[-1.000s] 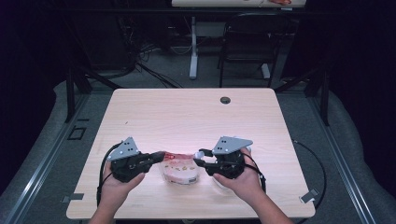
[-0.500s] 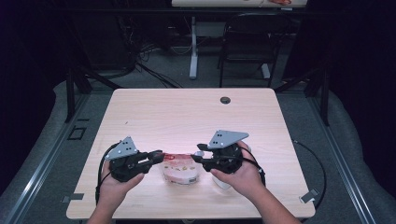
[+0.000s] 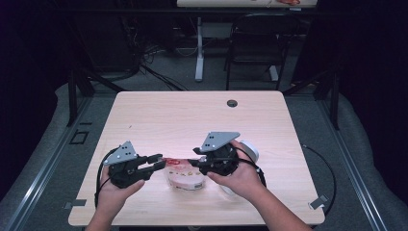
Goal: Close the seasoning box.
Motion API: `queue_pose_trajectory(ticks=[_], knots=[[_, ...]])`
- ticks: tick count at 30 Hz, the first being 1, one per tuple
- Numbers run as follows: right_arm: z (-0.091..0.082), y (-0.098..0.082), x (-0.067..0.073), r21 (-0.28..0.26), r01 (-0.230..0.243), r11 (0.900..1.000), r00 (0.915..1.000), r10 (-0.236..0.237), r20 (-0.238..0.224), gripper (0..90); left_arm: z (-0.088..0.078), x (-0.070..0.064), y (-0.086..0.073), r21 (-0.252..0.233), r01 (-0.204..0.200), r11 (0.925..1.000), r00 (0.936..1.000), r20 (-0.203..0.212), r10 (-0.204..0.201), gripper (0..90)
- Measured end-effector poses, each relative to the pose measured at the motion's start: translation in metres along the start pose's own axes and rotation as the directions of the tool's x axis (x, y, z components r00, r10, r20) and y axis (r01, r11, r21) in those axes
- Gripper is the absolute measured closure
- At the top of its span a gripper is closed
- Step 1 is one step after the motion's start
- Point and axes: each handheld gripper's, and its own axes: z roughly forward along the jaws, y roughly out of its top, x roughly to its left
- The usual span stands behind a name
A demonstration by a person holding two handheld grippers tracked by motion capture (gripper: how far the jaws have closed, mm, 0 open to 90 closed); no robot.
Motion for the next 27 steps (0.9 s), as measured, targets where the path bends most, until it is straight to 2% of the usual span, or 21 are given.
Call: queue_pose_trajectory(ticks=[4, 10, 15, 27], knots=[[0.005, 0.006, 0.003, 0.017, 0.017, 1.0, 0.9997, -0.016, -0.016, 64.3, 0.001, -0.001, -0.004, 0.016, 0.009, 0.9998, 0.9997, -0.022, -0.009, 66.5], [0.012, 0.013, 0.007, 0.02, 0.034, 0.999, 0.9981, -0.033, -0.053, 65.7, 0.001, 0.001, -0.008, 0.027, 0.014, 0.9995, 0.9996, -0.023, -0.013, 66.2], [0.016, 0.019, 0.009, 0.022, 0.051, 0.998, 0.9973, -0.05, -0.055, 64.6, -0.001, 0.003, -0.008, 0.028, 0.02, 0.9994, 0.9994, -0.029, -0.019, 66.1], [0.03, 0.03, 0.014, 0.07, 0.088, 0.994, 0.9936, -0.083, -0.076, 69.0, -0.006, 0.008, -0.01, 0.02, 0.032, 0.9993, 0.9989, -0.035, -0.031, 65.5]])
